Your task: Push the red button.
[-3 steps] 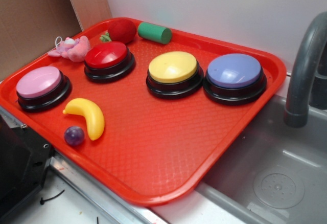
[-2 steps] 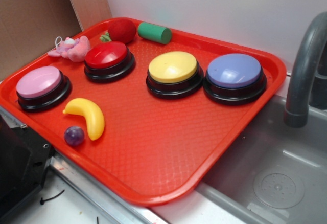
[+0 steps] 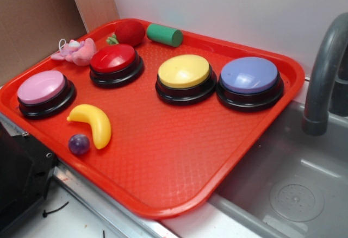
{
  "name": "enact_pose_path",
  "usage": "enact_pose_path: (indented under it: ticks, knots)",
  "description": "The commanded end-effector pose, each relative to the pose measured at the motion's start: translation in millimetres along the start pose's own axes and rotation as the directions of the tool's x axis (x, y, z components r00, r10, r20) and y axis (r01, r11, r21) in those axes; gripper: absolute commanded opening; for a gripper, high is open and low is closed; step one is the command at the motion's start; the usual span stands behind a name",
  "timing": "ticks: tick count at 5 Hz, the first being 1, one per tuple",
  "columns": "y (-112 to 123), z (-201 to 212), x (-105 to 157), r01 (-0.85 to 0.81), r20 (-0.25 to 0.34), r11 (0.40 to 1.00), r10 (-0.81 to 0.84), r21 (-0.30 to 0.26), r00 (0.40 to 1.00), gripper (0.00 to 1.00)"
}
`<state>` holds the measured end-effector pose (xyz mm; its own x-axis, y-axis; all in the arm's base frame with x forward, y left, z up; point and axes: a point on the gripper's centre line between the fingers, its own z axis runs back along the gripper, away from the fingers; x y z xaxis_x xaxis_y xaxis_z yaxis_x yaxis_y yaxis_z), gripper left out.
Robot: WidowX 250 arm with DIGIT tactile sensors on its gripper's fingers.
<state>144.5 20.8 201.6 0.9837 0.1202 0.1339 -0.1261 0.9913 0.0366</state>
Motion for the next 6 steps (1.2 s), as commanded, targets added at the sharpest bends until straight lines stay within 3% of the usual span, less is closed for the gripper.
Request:
enact_pose_path:
  ticks: [1,2,4,6]
  knots:
    - [43,-67,58,-0.146,0.037,0.988,0.145,0.044,0.989,1.00]
    - [39,-101,78,-0.078,0.038,0.996,0.076,0.032,0.996,1.00]
    - [36,-158,88,-0.036,-0.015,0.999,0.035,-0.040,0.999,1.00]
    - [34,-165,81,-0.041,-0.062,0.999,0.040,-0.015,0.997,1.00]
